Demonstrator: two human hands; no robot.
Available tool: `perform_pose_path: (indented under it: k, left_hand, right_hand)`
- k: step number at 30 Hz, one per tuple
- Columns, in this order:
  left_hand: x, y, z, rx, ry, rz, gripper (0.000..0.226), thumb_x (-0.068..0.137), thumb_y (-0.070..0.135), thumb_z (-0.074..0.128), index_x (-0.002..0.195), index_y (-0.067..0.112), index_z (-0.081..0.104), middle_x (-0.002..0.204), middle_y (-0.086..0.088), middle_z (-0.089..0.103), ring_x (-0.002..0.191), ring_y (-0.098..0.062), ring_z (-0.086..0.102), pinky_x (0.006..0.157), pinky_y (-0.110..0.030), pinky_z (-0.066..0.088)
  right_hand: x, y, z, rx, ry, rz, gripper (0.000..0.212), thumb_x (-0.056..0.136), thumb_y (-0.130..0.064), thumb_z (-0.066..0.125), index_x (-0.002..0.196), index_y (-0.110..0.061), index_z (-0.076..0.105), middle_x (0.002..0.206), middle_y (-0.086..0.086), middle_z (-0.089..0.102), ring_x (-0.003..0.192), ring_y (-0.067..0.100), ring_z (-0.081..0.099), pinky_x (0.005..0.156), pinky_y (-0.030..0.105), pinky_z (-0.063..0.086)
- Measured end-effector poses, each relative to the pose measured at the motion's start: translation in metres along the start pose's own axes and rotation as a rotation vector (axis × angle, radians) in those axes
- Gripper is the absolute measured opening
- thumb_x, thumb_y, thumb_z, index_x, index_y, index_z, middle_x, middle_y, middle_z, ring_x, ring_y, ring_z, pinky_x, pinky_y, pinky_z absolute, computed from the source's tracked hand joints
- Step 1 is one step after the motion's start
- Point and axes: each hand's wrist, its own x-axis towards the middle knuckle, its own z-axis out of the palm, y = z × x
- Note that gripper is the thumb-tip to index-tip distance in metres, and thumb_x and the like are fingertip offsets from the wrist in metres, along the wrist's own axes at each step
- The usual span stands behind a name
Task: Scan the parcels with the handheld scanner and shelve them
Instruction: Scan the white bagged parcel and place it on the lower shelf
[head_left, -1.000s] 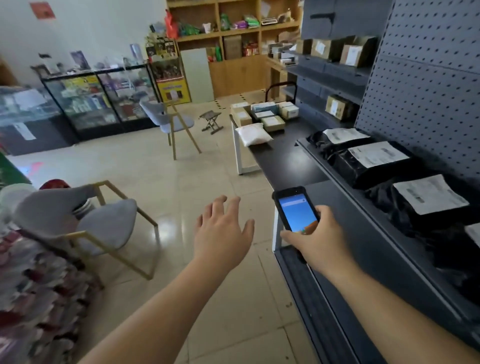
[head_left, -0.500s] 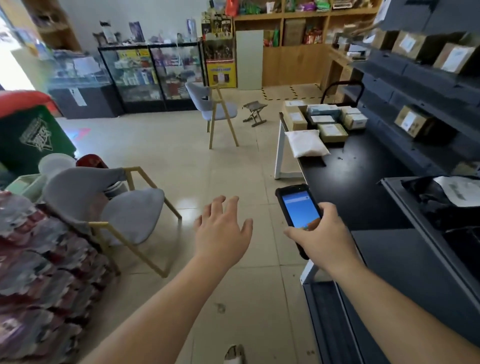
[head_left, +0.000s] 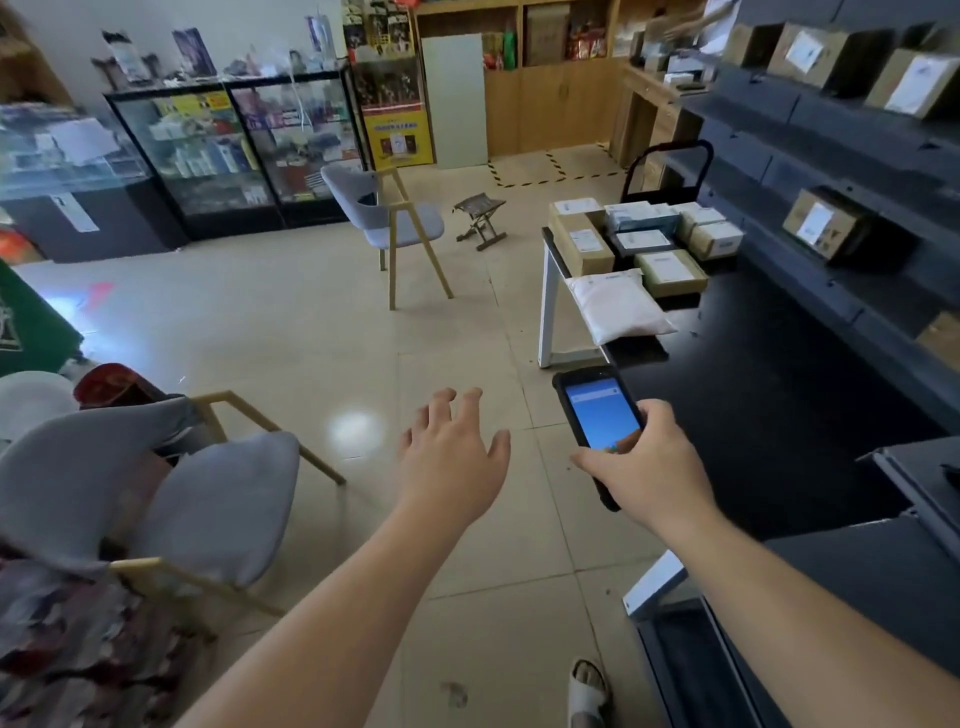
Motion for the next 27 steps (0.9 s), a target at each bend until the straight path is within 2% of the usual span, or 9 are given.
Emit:
perform_pose_path:
  k: [7, 10, 16, 21, 27]
  left_hand:
    - [0.124, 0.025, 0.019, 0.005, -0.005, -0.037, 0.065, 0.104, 0.057, 0.042, 0.161, 0.031, 0.026, 0.165, -0.001, 0.028, 0.152, -0.024, 0.027, 0.123, -0.044, 0.028]
    - [0.166, 0.036, 0.023, -0.013, -0.017, -0.068, 0.064, 0.104, 0.056, 0.042, 0.161, 0.032, 0.026, 0.165, 0.001, 0.027, 0.151, -0.023, 0.027, 0.122, -0.043, 0.028]
    - [0.244, 0.040, 0.039, -0.035, -0.065, -0.128, 0.065, 0.103, 0.056, 0.042, 0.161, 0.032, 0.026, 0.166, 0.000, 0.027, 0.152, -0.024, 0.025, 0.123, -0.045, 0.029]
    - [0.324, 0.032, 0.050, -0.057, -0.106, -0.121, 0.064, 0.104, 0.054, 0.043, 0.161, 0.030, 0.027, 0.165, -0.001, 0.029, 0.152, -0.024, 0.027, 0.123, -0.045, 0.029]
    - [0.434, 0.020, 0.060, -0.072, -0.176, -0.028, 0.063, 0.104, 0.053, 0.044, 0.161, 0.030, 0.028, 0.163, -0.001, 0.031, 0.149, -0.026, 0.033, 0.120, -0.045, 0.033]
  right_hand:
    - [0.135, -0.018, 0.009, 0.038, -0.018, 0.000, 0.064, 0.070, -0.044, 0.088, 0.115, -0.028, 0.044, 0.095, -0.003, 0.060, 0.084, 0.014, 0.062, 0.077, 0.043, 0.059]
    - [0.190, -0.029, 0.009, 0.029, -0.055, 0.001, 0.069, 0.071, -0.046, 0.088, 0.122, -0.026, 0.045, 0.096, -0.003, 0.060, 0.084, 0.012, 0.061, 0.074, 0.040, 0.056]
    - [0.279, -0.049, 0.022, -0.030, -0.109, -0.001, 0.084, 0.075, -0.048, 0.086, 0.140, -0.019, 0.042, 0.098, -0.005, 0.059, 0.087, 0.009, 0.058, 0.080, 0.042, 0.055]
    - [0.345, -0.064, 0.044, -0.052, -0.117, 0.034, 0.081, 0.077, -0.046, 0.086, 0.139, -0.018, 0.041, 0.097, -0.006, 0.058, 0.085, 0.009, 0.058, 0.081, 0.043, 0.057]
    - [0.426, -0.084, 0.075, -0.070, -0.042, 0.131, 0.078, 0.074, -0.046, 0.086, 0.134, -0.020, 0.042, 0.099, -0.006, 0.057, 0.082, 0.009, 0.059, 0.077, 0.043, 0.058]
